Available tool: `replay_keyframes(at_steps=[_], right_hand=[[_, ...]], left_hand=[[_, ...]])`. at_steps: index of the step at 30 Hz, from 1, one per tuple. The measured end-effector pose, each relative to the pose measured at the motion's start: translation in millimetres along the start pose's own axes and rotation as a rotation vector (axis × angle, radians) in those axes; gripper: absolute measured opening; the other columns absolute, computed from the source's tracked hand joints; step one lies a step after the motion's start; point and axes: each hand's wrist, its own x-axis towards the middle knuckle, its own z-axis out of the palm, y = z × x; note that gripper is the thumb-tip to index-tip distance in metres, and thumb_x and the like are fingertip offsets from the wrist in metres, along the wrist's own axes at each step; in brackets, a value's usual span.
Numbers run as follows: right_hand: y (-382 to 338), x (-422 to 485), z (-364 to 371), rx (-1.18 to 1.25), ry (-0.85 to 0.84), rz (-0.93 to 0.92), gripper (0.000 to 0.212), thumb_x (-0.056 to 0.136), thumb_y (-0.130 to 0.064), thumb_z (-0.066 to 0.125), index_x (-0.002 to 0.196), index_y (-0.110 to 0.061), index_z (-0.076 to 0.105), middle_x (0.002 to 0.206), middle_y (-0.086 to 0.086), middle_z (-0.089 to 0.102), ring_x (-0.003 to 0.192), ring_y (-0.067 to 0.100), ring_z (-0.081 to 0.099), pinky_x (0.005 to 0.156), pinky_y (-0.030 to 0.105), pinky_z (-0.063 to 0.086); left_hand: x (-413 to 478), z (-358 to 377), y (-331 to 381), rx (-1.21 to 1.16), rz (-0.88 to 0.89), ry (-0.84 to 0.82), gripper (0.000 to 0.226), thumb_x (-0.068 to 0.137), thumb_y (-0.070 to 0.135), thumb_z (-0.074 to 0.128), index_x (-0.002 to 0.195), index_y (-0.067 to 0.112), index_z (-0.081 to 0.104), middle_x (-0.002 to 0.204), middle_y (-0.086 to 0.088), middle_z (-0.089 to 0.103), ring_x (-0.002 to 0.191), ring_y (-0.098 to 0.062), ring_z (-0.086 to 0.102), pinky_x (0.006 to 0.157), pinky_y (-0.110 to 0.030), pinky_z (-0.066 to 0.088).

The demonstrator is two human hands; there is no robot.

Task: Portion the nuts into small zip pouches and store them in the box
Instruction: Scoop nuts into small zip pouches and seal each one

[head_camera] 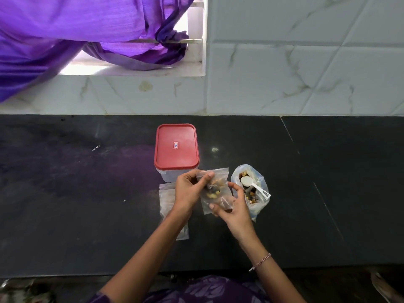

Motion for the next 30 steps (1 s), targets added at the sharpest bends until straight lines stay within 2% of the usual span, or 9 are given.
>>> replay_keyframes(at_steps=[2,5,7,9,12,15,20,25,30], right_hand=[[-8,3,-6,-0.222,0.005,-0.074,0.071,0.075,-0.038,0.075,0.131,-0.031,0.031,0.107,-0.007,0.064,0.095,0.002,0.063,0.080,0.022,0.052],[-26,12,-13,-0.156,0.112,-0.137,0.063,0.075,-0.050,0.061,0.128,-0.027,0.037,0.104,-0.011,0.057,0.094,-0.001,0.058,0.075,0.017,0.049],[-35,20,-14,-0.148,0.097,-0.107,0.050,0.074,-0.053,0.059,0.114,-0.025,0.052,0.097,-0.010,0.060,0.091,0.003,0.059,0.074,0.018,0.050],[-36,23,-11,-0.125,0.052,-0.033,0.042,0.072,-0.056,0.062,0.095,-0.021,0.064,0.085,-0.006,0.067,0.086,0.007,0.063,0.076,0.026,0.054],[-33,24,-7,0.041,0.055,0.024,0.029,0.077,-0.043,0.069,0.094,-0.019,0.069,0.086,0.001,0.072,0.089,0.017,0.067,0.082,0.035,0.057],[-30,22,-6,0.209,0.089,0.041,0.022,0.084,-0.026,0.067,0.100,-0.011,0.069,0.090,0.005,0.073,0.089,0.018,0.068,0.076,0.027,0.056],[-27,17,-2,0.293,0.075,0.078,0.032,0.080,-0.029,0.067,0.105,-0.008,0.067,0.094,0.007,0.074,0.092,0.018,0.069,0.076,0.025,0.054],[-23,20,-5,0.283,-0.018,0.095,0.051,0.066,-0.034,0.078,0.112,-0.015,0.064,0.107,0.005,0.071,0.103,0.018,0.066,0.087,0.034,0.054],[-26,25,1,0.339,-0.036,0.107,0.043,0.068,-0.026,0.079,0.103,-0.003,0.069,0.095,0.016,0.072,0.093,0.029,0.068,0.082,0.039,0.055]], left_hand=[[0,-1,1,0.007,-0.005,-0.001,0.015,0.085,0.015,0.071,0.087,0.000,0.071,0.078,-0.016,0.070,0.069,-0.017,0.067,0.065,-0.025,0.056],[1,-3,3,0.004,-0.020,-0.022,0.012,0.086,0.010,0.069,0.088,-0.002,0.070,0.075,-0.014,0.069,0.065,-0.014,0.066,0.059,-0.023,0.056],[0,-2,3,-0.004,-0.032,-0.064,0.014,0.083,0.012,0.071,0.089,-0.001,0.071,0.075,-0.009,0.071,0.066,-0.014,0.067,0.060,-0.025,0.057],[-2,-1,1,-0.004,-0.036,-0.090,0.023,0.077,0.022,0.072,0.091,0.003,0.072,0.082,-0.010,0.074,0.077,-0.019,0.070,0.071,-0.030,0.059],[-4,-5,-1,-0.025,-0.055,-0.113,0.036,0.075,0.031,0.069,0.102,0.008,0.072,0.096,-0.010,0.075,0.093,-0.023,0.071,0.082,-0.035,0.058],[-7,-10,-6,-0.095,-0.066,-0.101,0.037,0.079,0.029,0.067,0.111,0.010,0.070,0.101,-0.008,0.074,0.097,-0.022,0.070,0.084,-0.033,0.058],[-13,-9,-9,-0.105,-0.034,-0.010,0.008,0.083,0.012,0.068,0.089,0.014,0.073,0.083,0.000,0.075,0.084,-0.013,0.070,0.075,-0.022,0.057],[-16,-7,-10,-0.123,0.002,0.041,0.008,0.085,0.007,0.066,0.083,0.011,0.072,0.072,0.003,0.072,0.071,-0.008,0.066,0.067,-0.020,0.054],[-18,-4,-5,-0.140,0.051,0.033,0.008,0.085,0.001,0.064,0.082,0.006,0.069,0.069,0.002,0.070,0.066,-0.006,0.064,0.064,-0.019,0.053]])
